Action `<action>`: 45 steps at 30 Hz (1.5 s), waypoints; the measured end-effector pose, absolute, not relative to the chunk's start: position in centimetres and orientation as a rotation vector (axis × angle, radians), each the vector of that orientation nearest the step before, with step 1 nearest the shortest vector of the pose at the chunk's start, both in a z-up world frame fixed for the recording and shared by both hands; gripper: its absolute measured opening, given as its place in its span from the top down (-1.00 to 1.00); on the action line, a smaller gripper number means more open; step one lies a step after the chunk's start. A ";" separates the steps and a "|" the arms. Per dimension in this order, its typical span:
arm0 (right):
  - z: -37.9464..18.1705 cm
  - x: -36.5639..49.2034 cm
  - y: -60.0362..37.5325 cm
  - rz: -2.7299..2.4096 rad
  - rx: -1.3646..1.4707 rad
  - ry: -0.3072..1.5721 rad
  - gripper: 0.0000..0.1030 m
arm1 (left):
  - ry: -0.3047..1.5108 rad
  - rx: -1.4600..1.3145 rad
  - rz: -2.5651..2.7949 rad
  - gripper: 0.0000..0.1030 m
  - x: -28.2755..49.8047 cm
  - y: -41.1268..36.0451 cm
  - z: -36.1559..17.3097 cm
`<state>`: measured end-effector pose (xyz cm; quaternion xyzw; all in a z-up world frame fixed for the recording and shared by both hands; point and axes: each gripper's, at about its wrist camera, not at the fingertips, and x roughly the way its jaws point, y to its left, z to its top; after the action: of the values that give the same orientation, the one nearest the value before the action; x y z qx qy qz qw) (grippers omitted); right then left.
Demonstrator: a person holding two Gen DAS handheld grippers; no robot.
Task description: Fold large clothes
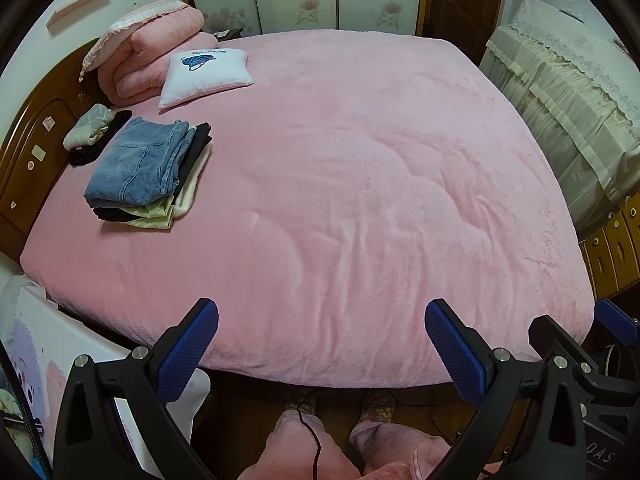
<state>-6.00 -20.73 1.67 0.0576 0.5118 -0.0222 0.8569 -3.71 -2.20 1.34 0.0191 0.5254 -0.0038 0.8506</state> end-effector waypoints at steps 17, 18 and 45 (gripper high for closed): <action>0.9 -6.2 -20.7 -0.045 0.132 1.103 -1.00 | 1.115 0.055 0.002 -0.99 -4.0 -2.0 1.2; 0.9 -6.2 -20.7 -0.046 0.131 1.102 -1.00 | 1.114 0.055 0.003 -0.99 -3.9 -2.0 1.2; 0.7 -5.9 -21.1 -0.067 0.140 1.110 -1.00 | 1.102 0.085 0.000 -0.99 -3.6 -2.4 1.5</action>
<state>-5.92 -21.12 0.70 0.0665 0.5263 -0.0319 0.8471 -3.55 -2.39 1.48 0.0403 0.5234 0.0001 0.8511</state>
